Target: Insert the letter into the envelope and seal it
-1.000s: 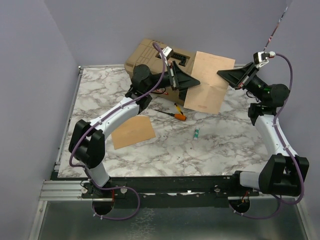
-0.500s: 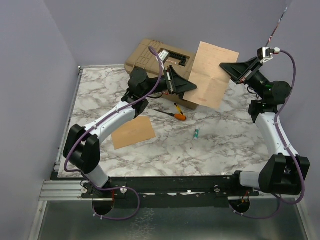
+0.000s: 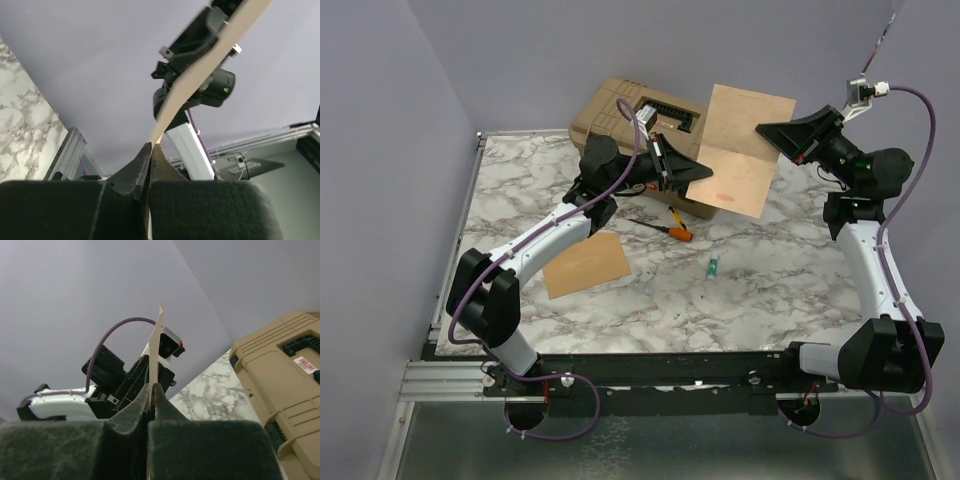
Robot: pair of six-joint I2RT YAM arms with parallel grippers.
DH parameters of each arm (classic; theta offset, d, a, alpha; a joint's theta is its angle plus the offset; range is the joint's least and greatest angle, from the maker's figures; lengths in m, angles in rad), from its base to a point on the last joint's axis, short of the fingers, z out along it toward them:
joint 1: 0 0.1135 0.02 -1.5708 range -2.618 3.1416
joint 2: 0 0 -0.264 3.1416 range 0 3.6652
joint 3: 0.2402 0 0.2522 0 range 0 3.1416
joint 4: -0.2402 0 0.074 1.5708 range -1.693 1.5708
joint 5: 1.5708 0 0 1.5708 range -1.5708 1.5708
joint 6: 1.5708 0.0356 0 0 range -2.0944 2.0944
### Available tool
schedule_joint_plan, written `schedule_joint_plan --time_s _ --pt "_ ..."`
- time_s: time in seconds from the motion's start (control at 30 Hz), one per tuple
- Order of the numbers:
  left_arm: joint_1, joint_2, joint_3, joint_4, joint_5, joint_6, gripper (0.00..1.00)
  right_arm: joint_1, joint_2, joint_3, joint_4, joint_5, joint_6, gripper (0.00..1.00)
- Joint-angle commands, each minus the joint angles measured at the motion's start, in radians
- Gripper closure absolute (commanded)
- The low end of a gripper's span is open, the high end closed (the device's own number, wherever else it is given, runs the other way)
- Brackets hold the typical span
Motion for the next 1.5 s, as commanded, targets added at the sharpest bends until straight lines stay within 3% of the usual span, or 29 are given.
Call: schedule_joint_plan --time_s 0.0,0.2,0.3,0.5,0.57,0.67,0.87,1.0,1.13,1.23,1.33,1.47 --pt "0.01 0.007 -0.021 -0.155 -0.05 -0.077 1.0 0.009 -0.053 0.058 -0.137 -0.102 -0.365 0.99" --pt "0.013 0.01 -0.006 -0.162 -0.06 -0.099 1.0 0.037 -0.106 0.035 -0.239 -0.179 -0.596 0.99" --pt "0.021 0.004 0.014 -0.163 -0.069 -0.059 1.0 0.045 -0.131 0.03 -0.264 -0.208 -0.625 0.98" --pt "0.058 -0.039 0.038 -0.165 -0.127 0.098 1.0 0.048 -0.153 0.073 -0.37 -0.322 -0.59 0.54" --pt "0.066 -0.05 0.046 -0.164 -0.14 0.14 1.0 0.051 -0.158 0.071 -0.374 -0.376 -0.557 0.46" --pt "0.071 -0.056 0.053 -0.16 -0.148 0.199 1.0 0.067 -0.174 0.06 -0.391 -0.443 -0.516 0.42" --pt "0.09 -0.07 0.023 -0.152 -0.118 0.297 1.0 0.074 -0.211 0.024 -0.438 -0.363 -0.466 0.38" --pt "0.12 -0.079 0.009 -0.143 -0.057 0.315 1.0 0.074 -0.221 0.021 -0.557 -0.193 -0.501 0.23" --pt "0.13 -0.101 0.023 -0.141 0.018 0.347 1.0 0.074 -0.185 -0.003 -0.608 -0.054 -0.489 0.15" --pt "0.134 -0.12 0.031 -0.142 0.054 0.362 1.0 0.083 -0.15 -0.02 -0.576 -0.028 -0.399 0.13" --pt "0.133 -0.118 0.055 -0.141 0.14 0.365 1.0 0.091 -0.145 -0.063 -0.422 -0.065 -0.368 0.11" --pt "0.133 -0.105 0.075 -0.14 0.278 0.378 1.0 0.116 -0.131 -0.11 -0.171 -0.248 -0.459 0.09"
